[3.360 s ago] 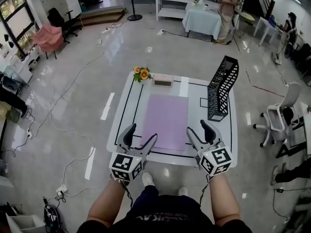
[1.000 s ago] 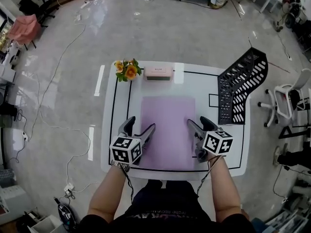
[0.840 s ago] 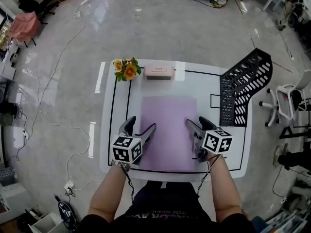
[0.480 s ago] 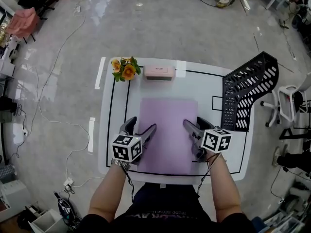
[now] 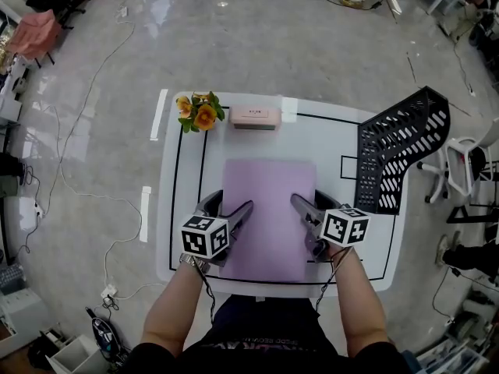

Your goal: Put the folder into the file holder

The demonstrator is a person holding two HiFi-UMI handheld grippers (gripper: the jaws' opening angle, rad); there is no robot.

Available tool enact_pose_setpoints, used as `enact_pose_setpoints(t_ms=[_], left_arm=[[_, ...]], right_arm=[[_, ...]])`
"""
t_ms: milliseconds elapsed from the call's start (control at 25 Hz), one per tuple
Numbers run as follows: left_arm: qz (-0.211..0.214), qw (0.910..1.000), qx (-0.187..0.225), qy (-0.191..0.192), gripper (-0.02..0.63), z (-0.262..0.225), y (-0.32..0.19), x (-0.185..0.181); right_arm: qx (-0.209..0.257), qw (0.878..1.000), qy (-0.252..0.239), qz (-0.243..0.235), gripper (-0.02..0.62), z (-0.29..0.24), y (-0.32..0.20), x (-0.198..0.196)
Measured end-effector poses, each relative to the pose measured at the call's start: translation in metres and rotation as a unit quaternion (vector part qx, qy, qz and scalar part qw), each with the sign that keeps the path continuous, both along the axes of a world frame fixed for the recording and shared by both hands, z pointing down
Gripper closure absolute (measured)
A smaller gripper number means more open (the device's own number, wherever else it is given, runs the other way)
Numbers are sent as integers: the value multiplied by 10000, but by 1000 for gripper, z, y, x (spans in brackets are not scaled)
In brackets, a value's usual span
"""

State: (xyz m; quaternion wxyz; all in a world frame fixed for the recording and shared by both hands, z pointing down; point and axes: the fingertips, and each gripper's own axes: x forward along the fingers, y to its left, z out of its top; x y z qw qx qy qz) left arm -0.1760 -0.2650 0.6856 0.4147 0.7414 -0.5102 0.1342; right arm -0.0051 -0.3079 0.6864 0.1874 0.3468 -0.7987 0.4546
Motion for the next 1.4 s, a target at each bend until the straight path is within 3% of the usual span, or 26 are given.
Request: enact_pose_setpoints(t_ms=[280,520,920,1400], left_arm=[[26,10000,-35,-46,232,-4,-2,4],[69,9996,209,-171,233,-22,-6,5],[160,9937,1004,-473,232,-89,-9,2],[203,9737,2119,-815,232,-174,14,-3]], right_arm=[[-25,10000,-27,90,282,-3,0,0],[237,9997,-15,105,282,-20,-1,1],[1322,9912,98,-28,282,-94,2,-3],[2780,9602,264,-109,282,-182,38,-7]])
